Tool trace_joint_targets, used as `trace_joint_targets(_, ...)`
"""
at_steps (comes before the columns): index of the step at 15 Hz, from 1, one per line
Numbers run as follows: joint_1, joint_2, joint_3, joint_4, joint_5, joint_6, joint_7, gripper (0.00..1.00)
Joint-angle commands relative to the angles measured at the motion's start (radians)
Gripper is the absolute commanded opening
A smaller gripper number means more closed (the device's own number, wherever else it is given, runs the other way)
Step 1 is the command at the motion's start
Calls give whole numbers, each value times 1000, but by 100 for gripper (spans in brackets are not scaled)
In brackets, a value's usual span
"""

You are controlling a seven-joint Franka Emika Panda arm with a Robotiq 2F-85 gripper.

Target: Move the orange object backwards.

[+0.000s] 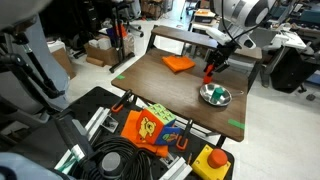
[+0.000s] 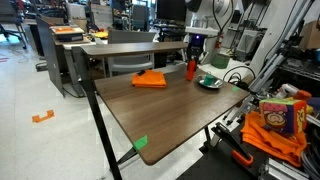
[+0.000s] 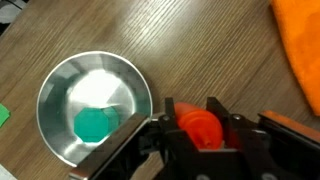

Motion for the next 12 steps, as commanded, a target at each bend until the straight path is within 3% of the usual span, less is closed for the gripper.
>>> trace_joint_targets(1,-14,91,15,195,31,-92,41,12)
trace_joint_targets(4,-13,127,22,276,30,-123,62,12)
trace_joint_targets(6,-16,156,24,322,26,-151,80,24)
trace_joint_targets(7,-20,172,24,340,25,-164,88,12)
trace_joint_targets(12,-27,250,20,418,11,-209,122,12)
